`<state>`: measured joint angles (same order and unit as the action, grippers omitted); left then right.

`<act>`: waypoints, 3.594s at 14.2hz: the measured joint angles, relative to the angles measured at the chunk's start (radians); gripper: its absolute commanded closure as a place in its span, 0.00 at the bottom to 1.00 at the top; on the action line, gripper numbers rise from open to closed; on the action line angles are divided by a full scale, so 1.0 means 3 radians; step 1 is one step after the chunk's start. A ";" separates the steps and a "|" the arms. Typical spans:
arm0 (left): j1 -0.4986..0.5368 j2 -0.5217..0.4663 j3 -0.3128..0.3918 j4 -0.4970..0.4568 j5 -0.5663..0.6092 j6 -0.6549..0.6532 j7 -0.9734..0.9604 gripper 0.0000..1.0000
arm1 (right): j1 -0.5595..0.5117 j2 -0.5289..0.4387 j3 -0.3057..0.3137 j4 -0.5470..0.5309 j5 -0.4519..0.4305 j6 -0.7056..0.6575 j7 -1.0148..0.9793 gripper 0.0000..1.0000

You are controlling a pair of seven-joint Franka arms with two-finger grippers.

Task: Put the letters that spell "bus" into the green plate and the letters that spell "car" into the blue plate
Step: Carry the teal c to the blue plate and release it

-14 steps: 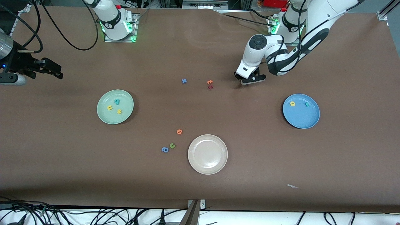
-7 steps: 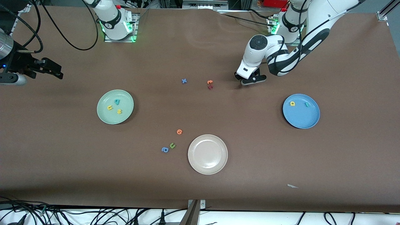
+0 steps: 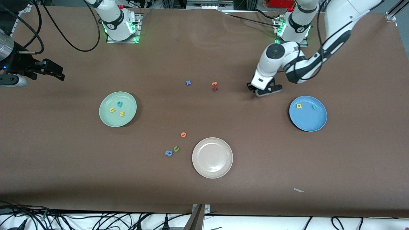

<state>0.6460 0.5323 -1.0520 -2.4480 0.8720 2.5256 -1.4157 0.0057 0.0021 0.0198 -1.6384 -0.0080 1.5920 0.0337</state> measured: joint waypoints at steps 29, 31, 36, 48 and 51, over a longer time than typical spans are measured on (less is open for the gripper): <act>0.0893 0.0287 0.0371 0.1547 -0.0850 -0.1524 0.3168 0.00 | -0.0001 0.0001 -0.0012 0.0003 0.0000 -0.0041 0.0000 0.00; 0.0853 0.0282 0.0267 0.1855 -0.0850 -0.2028 0.3179 0.00 | -0.0001 0.0002 -0.0013 0.0003 0.0000 -0.0041 0.0000 0.00; 0.0837 0.0250 0.0130 0.2478 -0.0857 -0.2749 0.3291 0.00 | -0.0001 0.0002 -0.0013 0.0003 0.0000 -0.0043 0.0000 0.00; 0.0340 0.0157 0.0873 0.3040 -0.1722 -0.2984 0.3294 0.00 | -0.0002 0.0002 -0.0017 0.0004 0.0000 -0.0089 0.0000 0.00; -0.0724 0.0011 0.2108 0.3138 -0.2451 -0.2980 0.3316 0.01 | -0.0002 0.0003 -0.0022 0.0004 0.0000 -0.0090 0.0000 0.00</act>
<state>0.4288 0.5357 -0.4195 -1.5067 0.1366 1.6315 -0.4210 0.0051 0.0031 0.0132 -1.6371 -0.0080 1.5650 0.0337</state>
